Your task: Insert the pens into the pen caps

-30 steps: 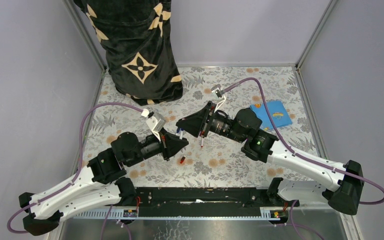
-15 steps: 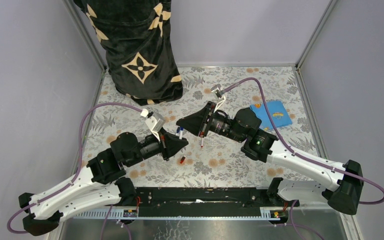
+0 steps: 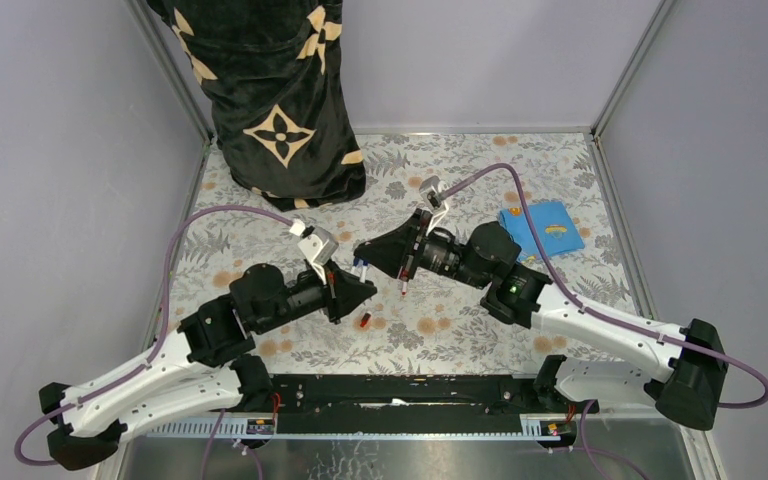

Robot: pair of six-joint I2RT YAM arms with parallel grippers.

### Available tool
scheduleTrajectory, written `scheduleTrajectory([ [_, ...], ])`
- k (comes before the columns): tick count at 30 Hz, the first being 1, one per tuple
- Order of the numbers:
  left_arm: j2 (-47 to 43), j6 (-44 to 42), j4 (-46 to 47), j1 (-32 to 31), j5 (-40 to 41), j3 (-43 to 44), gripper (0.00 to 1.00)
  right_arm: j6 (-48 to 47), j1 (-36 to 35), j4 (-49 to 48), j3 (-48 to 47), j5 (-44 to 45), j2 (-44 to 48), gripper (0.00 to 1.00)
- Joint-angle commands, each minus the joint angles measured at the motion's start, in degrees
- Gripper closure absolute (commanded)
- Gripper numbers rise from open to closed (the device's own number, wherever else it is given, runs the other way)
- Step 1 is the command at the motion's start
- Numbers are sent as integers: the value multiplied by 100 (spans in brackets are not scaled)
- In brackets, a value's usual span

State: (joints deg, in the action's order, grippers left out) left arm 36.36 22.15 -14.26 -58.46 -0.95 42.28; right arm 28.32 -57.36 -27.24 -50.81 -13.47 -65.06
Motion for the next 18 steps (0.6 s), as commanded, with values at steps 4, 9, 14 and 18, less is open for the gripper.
scheduleTrajectory([
  [4, 117, -146, 923, 17, 281, 386, 100, 67, -284, -68, 932, -545, -62, 100],
  [9, 329, -271, 1187, 18, 267, 618, 100, 230, -495, -288, 1327, -489, -127, 100],
  [14, 464, -371, 1607, 18, 322, 828, 100, 397, -705, -525, 1782, -357, -160, 100],
  [18, 735, -613, 1657, 27, 286, 1265, 100, 433, -971, -602, 1961, -239, -275, 100],
])
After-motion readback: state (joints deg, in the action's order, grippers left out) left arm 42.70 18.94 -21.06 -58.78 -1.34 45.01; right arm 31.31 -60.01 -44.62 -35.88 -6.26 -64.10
